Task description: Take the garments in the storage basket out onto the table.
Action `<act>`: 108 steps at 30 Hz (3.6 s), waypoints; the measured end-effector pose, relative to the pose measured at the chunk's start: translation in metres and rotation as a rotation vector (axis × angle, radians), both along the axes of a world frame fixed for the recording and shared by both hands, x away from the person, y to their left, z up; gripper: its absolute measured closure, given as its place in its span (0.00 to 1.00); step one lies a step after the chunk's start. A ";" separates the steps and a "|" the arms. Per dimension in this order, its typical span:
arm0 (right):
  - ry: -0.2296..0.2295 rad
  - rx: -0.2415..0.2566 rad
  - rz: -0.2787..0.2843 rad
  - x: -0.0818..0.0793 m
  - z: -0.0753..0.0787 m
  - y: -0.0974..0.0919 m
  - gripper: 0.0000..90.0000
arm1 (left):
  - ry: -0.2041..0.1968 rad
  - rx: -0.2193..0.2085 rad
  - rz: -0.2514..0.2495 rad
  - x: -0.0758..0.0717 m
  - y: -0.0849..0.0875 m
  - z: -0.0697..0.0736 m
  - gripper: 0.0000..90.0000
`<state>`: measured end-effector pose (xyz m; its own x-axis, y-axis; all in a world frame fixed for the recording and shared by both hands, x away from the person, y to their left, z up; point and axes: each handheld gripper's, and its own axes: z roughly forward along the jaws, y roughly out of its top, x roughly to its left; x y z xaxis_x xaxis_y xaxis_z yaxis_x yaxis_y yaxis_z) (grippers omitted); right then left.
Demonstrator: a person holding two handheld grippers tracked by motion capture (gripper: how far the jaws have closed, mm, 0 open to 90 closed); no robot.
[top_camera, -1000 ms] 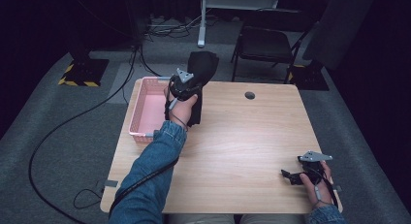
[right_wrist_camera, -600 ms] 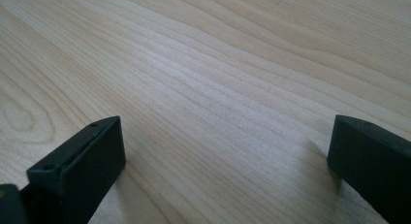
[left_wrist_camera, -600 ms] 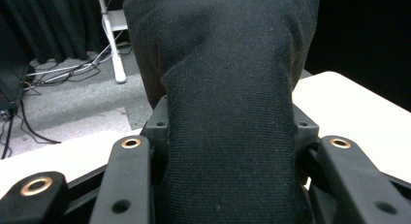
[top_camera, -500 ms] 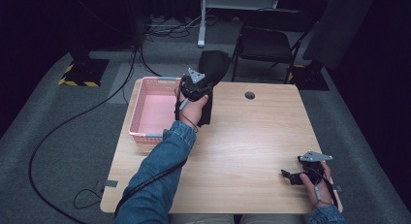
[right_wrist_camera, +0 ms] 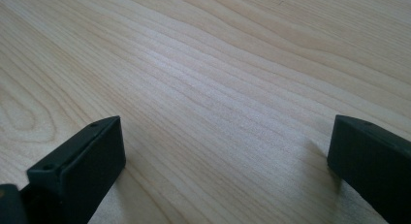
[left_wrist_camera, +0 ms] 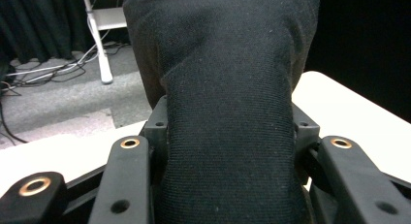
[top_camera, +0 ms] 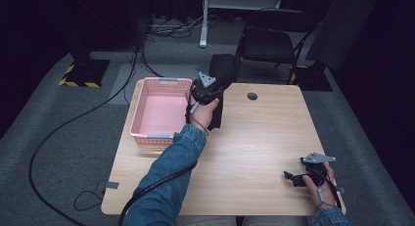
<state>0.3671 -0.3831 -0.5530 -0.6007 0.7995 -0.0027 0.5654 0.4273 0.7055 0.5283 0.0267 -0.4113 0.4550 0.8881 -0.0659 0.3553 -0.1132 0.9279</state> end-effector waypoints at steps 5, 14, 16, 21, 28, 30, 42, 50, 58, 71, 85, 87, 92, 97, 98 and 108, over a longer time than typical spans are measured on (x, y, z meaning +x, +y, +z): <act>0.000 -0.001 0.003 0.000 0.000 0.000 0.00 | 0.002 -0.007 -0.009 0.000 -0.008 -0.004 0.57; 0.000 -0.001 0.007 0.000 0.000 0.000 0.00 | 0.008 -0.002 -0.034 -0.001 -0.022 -0.012 0.57; 0.000 -0.001 0.007 0.000 0.000 0.000 0.00 | 0.008 0.001 -0.040 -0.001 -0.025 -0.014 0.57; 0.001 0.000 0.007 0.000 0.000 0.000 0.00 | 0.013 0.000 -0.041 0.000 -0.029 -0.021 0.56; 0.001 -0.001 0.007 0.000 0.000 0.000 0.00 | 0.027 0.012 -0.052 0.001 -0.035 -0.031 0.56; 0.001 -0.001 0.007 0.000 0.000 0.000 0.00 | 0.032 0.016 -0.056 0.001 -0.037 -0.034 0.56; 0.001 0.000 0.007 0.000 0.000 0.000 0.00 | 0.060 0.035 -0.075 0.002 -0.048 -0.049 0.56; 0.001 0.000 0.007 0.000 0.000 0.000 0.00 | 0.077 0.045 -0.083 0.003 -0.053 -0.060 0.56; 0.001 0.000 0.007 0.000 0.000 0.000 0.00 | 0.105 0.053 -0.091 0.005 -0.057 -0.069 0.56; 0.001 0.000 0.007 0.000 0.000 0.000 0.00 | 0.150 0.055 -0.104 0.008 -0.063 -0.082 0.56; 0.001 0.000 0.008 0.000 0.000 0.000 0.00 | 0.175 0.067 -0.108 0.011 -0.067 -0.092 0.56; 0.001 -0.001 0.012 0.000 0.000 -0.001 0.00 | 0.182 0.073 -0.113 0.011 -0.068 -0.094 0.55; 0.001 -0.001 0.013 0.000 0.000 -0.001 0.00 | 0.207 0.051 -0.119 0.014 -0.068 -0.097 0.40; 0.001 -0.001 0.013 0.000 0.000 -0.001 0.00 | 0.187 0.026 -0.116 0.014 -0.067 -0.091 0.27; 0.001 -0.001 0.013 0.000 0.000 -0.001 0.00 | 0.184 0.026 -0.119 0.013 -0.067 -0.089 0.26; 0.001 0.000 0.013 0.000 0.000 -0.001 0.00 | 0.153 0.009 -0.129 0.007 -0.062 -0.077 0.24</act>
<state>0.3674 -0.3841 -0.5530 -0.6110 0.7916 -0.0028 0.5603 0.4349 0.7050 0.5353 -0.0349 -0.4880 0.5505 0.8238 -0.1356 0.4741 -0.1748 0.8629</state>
